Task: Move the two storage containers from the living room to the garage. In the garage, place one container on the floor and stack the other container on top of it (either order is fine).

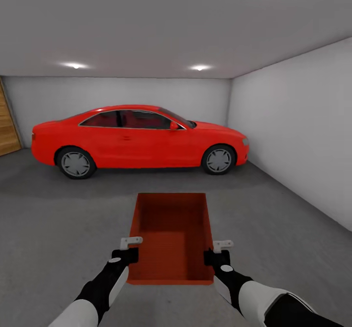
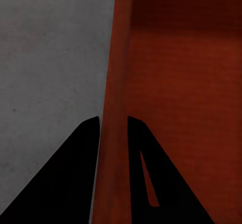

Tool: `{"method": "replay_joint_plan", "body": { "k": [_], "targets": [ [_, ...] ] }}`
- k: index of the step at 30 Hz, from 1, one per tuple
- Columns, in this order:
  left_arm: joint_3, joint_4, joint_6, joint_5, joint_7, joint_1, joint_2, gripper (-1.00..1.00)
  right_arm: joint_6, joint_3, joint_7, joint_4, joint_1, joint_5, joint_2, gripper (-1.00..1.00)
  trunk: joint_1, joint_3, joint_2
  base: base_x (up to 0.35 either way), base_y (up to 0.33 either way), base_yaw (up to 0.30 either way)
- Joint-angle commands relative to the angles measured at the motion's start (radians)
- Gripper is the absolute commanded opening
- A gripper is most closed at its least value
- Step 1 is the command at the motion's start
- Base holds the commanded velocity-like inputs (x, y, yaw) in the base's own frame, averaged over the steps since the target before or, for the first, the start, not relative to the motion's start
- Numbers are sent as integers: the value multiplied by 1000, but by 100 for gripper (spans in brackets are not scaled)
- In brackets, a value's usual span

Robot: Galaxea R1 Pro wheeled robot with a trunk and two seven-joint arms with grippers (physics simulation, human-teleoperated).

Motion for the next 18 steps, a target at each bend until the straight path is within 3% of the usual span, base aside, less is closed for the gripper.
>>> {"method": "replay_joint_plan", "body": {
  "k": [1,18],
  "targets": [
    [6,-3,8,-5,46,-1,2,-100,-7,-2,-4,1,-1,-19,-3,-100,1,-2,-2,321,66,-281],
    [7,-2,9,-5,46,-1,1,-100,-7,-2,-3,1,-1,-19,-3,-100,1,-2,-2,321,82,-281]
  ]
}}
